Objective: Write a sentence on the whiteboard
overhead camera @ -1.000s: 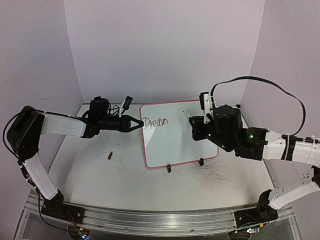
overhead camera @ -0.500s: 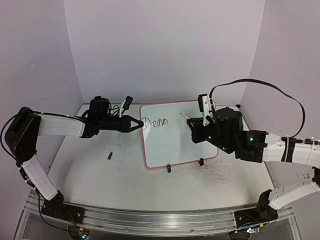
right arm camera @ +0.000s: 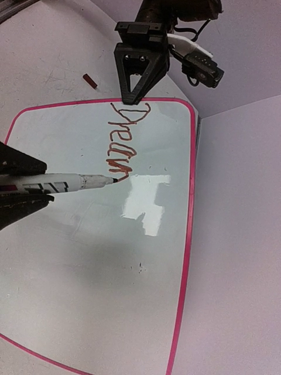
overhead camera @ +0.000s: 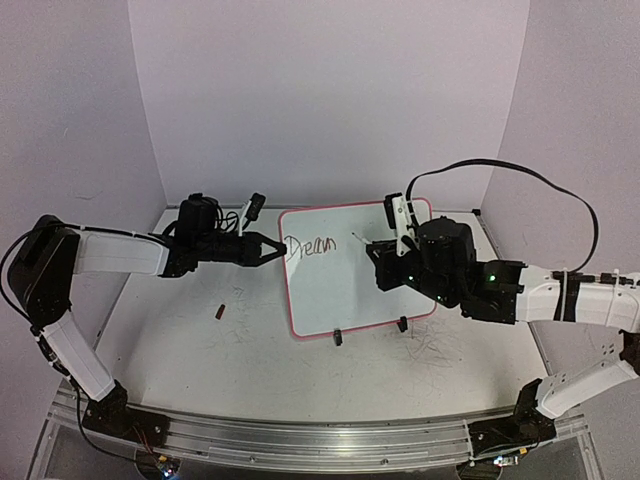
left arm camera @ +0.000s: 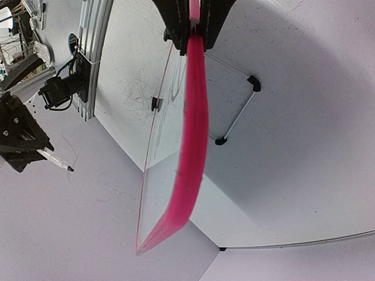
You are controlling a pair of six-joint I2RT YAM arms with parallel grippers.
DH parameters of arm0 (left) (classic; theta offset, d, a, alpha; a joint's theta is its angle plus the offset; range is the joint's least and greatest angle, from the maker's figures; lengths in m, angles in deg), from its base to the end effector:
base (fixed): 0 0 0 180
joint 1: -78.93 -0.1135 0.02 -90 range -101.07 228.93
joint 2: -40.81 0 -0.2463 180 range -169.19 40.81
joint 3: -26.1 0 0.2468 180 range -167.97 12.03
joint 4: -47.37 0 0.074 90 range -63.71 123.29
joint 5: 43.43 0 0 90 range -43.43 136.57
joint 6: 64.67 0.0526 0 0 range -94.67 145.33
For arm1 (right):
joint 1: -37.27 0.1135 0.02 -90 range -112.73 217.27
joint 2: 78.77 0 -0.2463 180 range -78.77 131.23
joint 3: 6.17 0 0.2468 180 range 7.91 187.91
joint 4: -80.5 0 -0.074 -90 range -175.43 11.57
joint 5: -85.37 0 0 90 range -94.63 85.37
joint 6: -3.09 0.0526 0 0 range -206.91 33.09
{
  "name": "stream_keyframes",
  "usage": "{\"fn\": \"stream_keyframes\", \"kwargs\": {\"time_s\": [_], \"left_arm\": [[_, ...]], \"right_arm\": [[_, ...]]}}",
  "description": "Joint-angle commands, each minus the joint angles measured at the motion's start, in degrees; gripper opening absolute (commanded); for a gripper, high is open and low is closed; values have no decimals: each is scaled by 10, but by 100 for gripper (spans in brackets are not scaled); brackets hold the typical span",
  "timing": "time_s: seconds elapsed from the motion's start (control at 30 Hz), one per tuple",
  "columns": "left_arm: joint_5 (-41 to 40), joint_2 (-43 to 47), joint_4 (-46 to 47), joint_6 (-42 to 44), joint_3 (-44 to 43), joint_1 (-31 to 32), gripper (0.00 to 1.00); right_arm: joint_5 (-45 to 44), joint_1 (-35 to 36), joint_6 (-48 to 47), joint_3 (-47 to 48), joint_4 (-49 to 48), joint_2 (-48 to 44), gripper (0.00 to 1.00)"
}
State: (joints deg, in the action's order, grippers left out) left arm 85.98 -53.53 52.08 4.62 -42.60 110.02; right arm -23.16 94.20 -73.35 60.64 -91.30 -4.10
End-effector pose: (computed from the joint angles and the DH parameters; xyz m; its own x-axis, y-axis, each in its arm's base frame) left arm 0.2981 -0.2187 0.2113 -0.6068 0.0469 -0.7935 0.7400 0.3977 -0.5424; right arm 0.1877 0.2577 0.2830 -0.2940 -0.0441 -0.9548 -0.5750 0.8061 0.1398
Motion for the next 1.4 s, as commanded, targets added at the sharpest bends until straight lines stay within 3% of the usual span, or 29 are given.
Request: {"fn": "stream_keyframes", "kwargs": {"time_s": [0.0,0.3,0.57,0.83,1.37], "left_arm": [[-12,28,-9,21,1,4,0],[-14,27,-16,28,-5,5,0],[-14,22,-17,30,-7,5,0],[-10,18,-18,29,-8,6,0],[-11,25,-19,32,-8,8,0]], "right_arm": [[-31,-1,-1,18,7,6,0],[10,-21,-11,7,11,8,0],[-26,-22,-21,38,10,56,0],[19,-22,-42,54,-38,83,0],[-1,-28,-33,97,-41,142,0]]}}
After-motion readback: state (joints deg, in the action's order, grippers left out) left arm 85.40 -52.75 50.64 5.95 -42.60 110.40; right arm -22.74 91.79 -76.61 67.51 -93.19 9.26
